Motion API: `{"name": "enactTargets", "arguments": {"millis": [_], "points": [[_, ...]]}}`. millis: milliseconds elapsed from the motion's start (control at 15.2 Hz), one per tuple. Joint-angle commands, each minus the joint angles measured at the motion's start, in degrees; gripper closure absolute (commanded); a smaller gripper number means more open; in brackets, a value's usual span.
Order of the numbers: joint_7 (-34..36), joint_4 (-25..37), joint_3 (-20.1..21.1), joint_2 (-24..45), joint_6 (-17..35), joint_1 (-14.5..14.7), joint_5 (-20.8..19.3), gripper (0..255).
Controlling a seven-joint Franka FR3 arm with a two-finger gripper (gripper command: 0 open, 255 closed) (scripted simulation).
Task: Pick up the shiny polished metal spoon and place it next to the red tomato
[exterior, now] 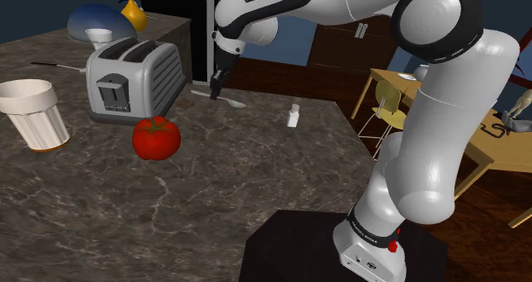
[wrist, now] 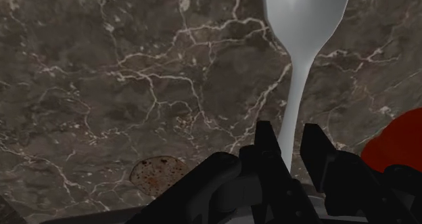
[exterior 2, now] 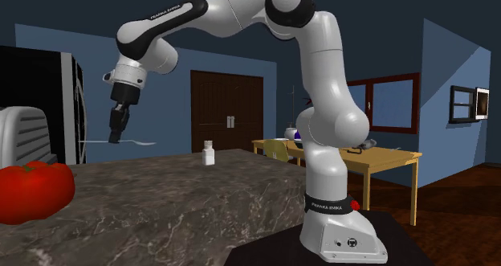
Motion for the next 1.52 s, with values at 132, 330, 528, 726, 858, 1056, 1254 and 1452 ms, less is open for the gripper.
{"name": "enactTargets", "arguments": {"millis": [132, 330, 528, 726, 858, 1056, 1254, 1452], "points": [[-1.08, -1.73, 0.19, 1.17, 2.72, -0.04, 1.05, 255], [-1.98, -2.92, 0.35, 2.12, 4.67, -0.11, 1.93, 255], [-2.94, -3.99, 0.55, 3.16, 6.58, -0.21, 2.90, 255], [-3.96, -4.93, 0.79, 4.30, 8.45, -0.34, 3.96, 255], [-4.67, -5.50, 0.98, 5.11, 9.67, -0.44, 4.71, 255], [-5.79, -6.24, 1.32, 6.41, 11.47, -0.63, 5.92, 255], [-6.15, -6.45, 1.44, 6.83, 12.02, -0.71, 6.31, 255], [-6.15, -6.45, 1.44, 6.83, 12.02, -0.71, 6.31, 255]]}}
